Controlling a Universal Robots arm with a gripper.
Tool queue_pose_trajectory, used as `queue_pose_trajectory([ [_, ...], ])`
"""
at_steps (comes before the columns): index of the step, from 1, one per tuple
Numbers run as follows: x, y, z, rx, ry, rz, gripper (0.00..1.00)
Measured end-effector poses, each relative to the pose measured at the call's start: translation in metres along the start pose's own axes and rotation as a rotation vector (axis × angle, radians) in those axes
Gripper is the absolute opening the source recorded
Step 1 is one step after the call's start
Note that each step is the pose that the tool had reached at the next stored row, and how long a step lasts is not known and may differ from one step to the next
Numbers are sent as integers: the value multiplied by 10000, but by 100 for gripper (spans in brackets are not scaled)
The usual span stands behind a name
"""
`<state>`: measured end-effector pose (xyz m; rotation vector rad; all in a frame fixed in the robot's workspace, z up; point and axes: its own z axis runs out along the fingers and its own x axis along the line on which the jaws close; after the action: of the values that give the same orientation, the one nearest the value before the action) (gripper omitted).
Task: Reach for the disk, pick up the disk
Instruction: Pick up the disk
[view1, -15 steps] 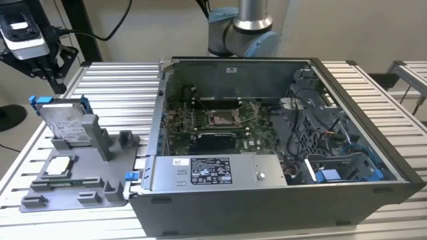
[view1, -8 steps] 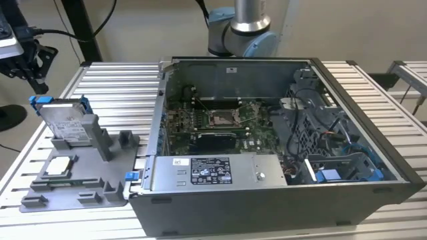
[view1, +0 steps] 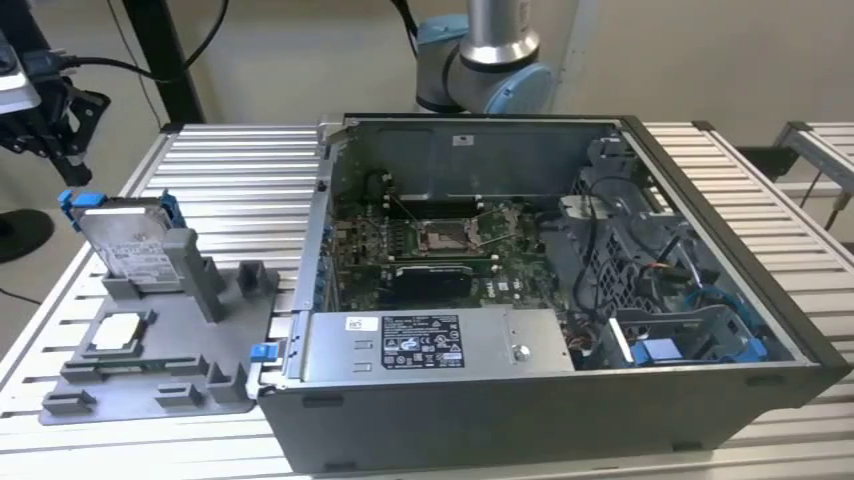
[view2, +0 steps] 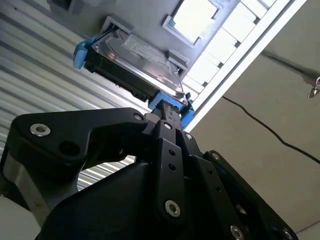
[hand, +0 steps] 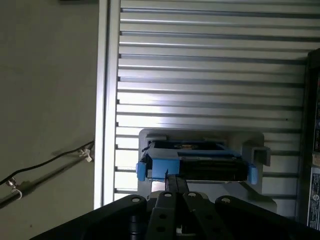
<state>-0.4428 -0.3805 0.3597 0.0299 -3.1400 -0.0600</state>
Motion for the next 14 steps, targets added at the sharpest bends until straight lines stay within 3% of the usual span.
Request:
queue_pose_trajectory([
  [9,3,26,4,0,1,-11,0],
  [14,5,26,3,1,17,-406,0],
])
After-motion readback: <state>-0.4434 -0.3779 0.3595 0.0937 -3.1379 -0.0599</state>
